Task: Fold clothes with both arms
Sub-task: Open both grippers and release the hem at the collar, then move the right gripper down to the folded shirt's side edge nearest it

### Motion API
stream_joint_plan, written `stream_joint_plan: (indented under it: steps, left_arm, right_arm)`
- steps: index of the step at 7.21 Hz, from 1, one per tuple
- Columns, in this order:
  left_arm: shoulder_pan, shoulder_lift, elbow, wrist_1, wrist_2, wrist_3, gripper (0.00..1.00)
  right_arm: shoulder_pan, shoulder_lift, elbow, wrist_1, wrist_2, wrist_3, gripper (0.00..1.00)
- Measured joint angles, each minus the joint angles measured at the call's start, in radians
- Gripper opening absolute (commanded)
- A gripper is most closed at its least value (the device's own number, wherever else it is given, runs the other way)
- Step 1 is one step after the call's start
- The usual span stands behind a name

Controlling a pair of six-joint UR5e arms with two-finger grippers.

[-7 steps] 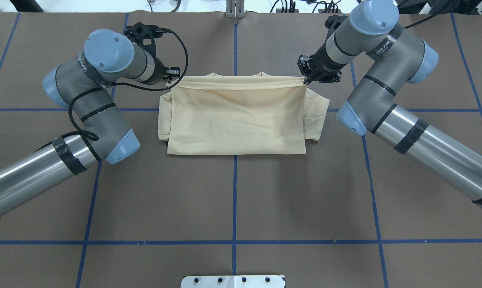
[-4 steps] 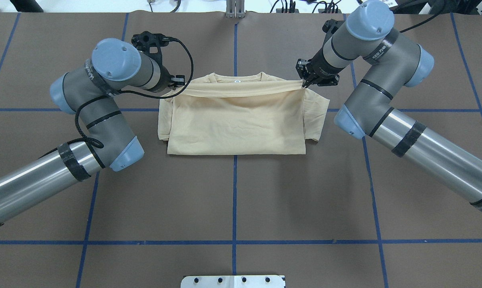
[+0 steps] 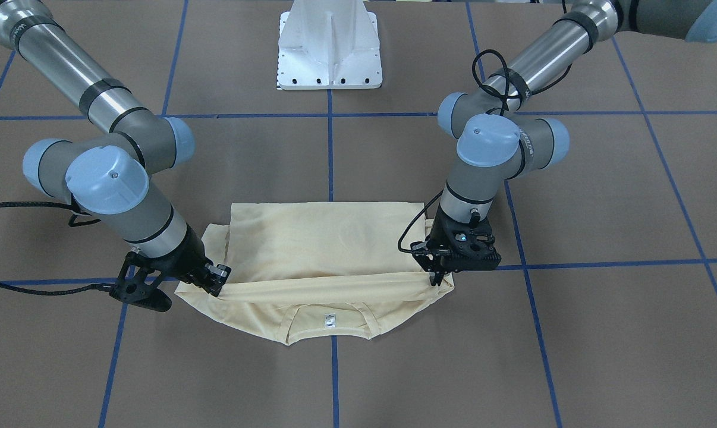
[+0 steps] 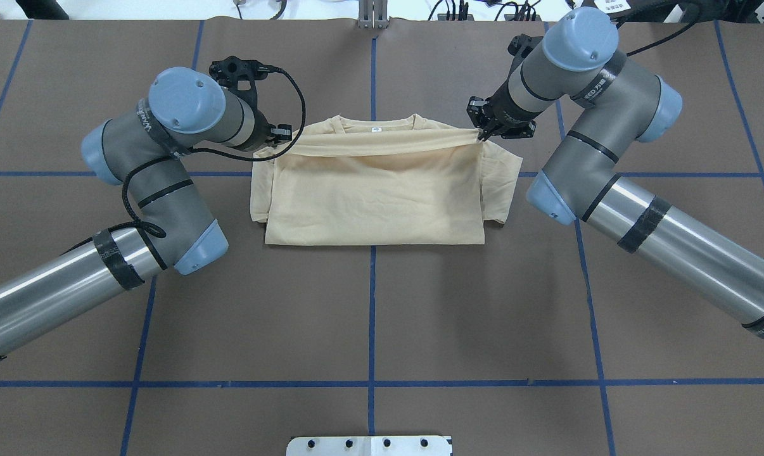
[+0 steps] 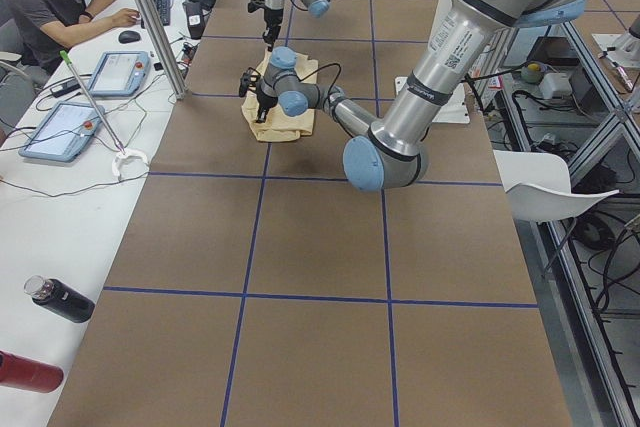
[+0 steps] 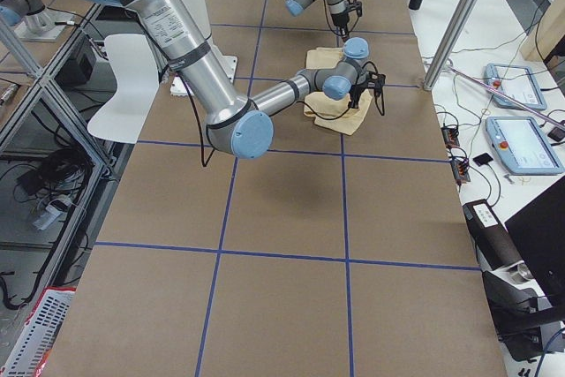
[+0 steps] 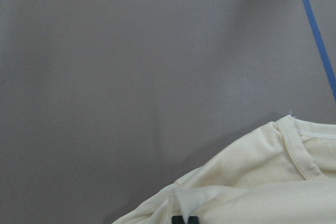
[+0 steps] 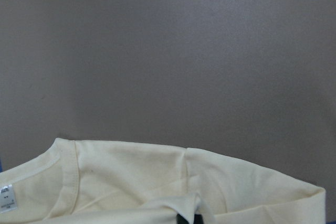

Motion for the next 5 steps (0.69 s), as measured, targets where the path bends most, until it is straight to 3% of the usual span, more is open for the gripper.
stream_joint_plan:
  steps: [1, 5]
  left_arm:
    - [0.000, -0.002, -0.002, -0.003, 0.000, -0.001, 1.00]
    - [-0.003, 0.004, -0.011, -0.043, 0.000, 0.004, 1.00]
  right_arm:
    - [0.000, 0.001, 0.000, 0.011, -0.001, 0.000, 1.00]
    - [0.008, -0.007, -0.009, 0.023, -0.010, -0.062, 1.00]
